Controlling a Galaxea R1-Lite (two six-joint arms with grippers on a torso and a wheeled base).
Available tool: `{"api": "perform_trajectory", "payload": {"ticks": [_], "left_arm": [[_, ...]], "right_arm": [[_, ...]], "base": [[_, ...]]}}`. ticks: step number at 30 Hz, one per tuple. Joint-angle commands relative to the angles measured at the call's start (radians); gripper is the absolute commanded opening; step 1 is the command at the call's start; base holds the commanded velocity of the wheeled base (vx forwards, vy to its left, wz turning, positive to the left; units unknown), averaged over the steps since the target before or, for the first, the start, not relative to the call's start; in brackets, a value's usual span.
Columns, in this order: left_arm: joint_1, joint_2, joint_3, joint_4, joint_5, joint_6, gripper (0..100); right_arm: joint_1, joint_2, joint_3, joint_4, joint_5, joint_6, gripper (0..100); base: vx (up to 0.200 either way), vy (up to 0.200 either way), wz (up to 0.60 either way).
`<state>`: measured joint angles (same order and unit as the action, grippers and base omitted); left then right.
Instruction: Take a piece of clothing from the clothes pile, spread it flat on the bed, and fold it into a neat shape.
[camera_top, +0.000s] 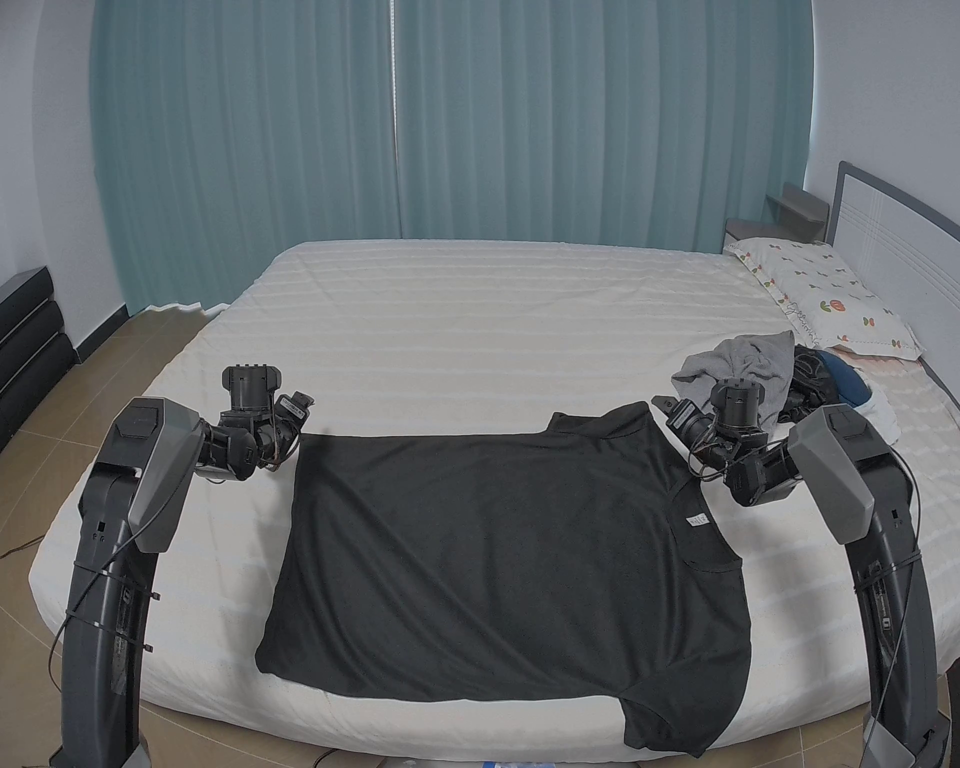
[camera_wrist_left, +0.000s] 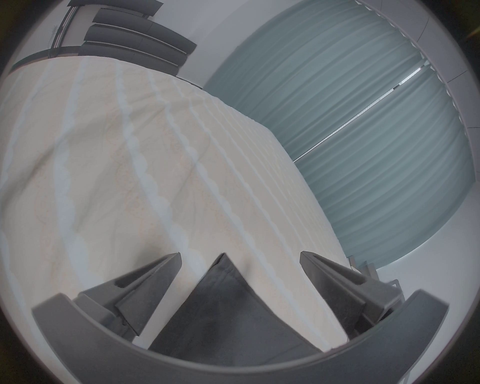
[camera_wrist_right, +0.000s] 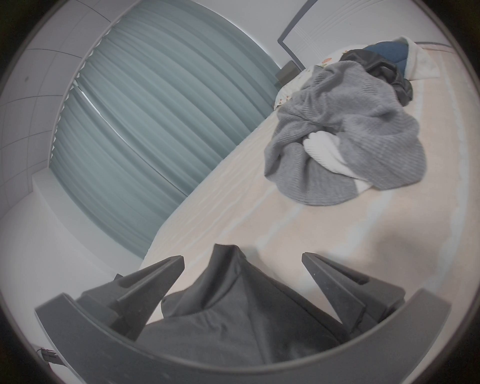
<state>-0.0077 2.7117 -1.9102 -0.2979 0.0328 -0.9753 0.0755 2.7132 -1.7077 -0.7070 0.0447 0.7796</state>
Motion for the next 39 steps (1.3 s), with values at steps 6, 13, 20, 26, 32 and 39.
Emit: {"api": "perform_trajectory", "payload": {"ticks": [6,13,20,26,32,39], "left_arm": [[-0.002,-0.380,0.519,-0.069,-0.117,-0.005,100],[-0.021,-0.590,0.895,-0.193,-0.174,-0.014,100],[-0.060,-0.718,1.202,-0.311,-0.232,-0.022,100],[-0.097,-0.757,1.376,-0.414,-0.232,-0.020,100],[-0.095,-0.757,1.444,-0.478,-0.241,-0.019,100],[-0.097,-0.744,1.448,-0.492,-0.241,-0.028,100]], "right_arm": [[-0.037,-0.423,0.571,-0.135,0.198,0.001,100],[-0.025,-0.564,0.853,-0.170,0.219,0.007,100],[0.021,-0.627,1.142,-0.307,0.248,0.003,100],[0.035,-0.630,1.326,-0.502,0.251,0.013,100],[0.038,-0.619,1.378,-0.548,0.253,0.075,100],[0.049,-0.618,1.390,-0.549,0.256,0.089,100]], "base": [[0.000,0.000,0.00],[0.000,0.000,0.00],[-0.029,0.000,0.00],[-0.200,0.000,0.00],[-0.167,0.100,0.00],[0.000,0.000,0.00]]}}
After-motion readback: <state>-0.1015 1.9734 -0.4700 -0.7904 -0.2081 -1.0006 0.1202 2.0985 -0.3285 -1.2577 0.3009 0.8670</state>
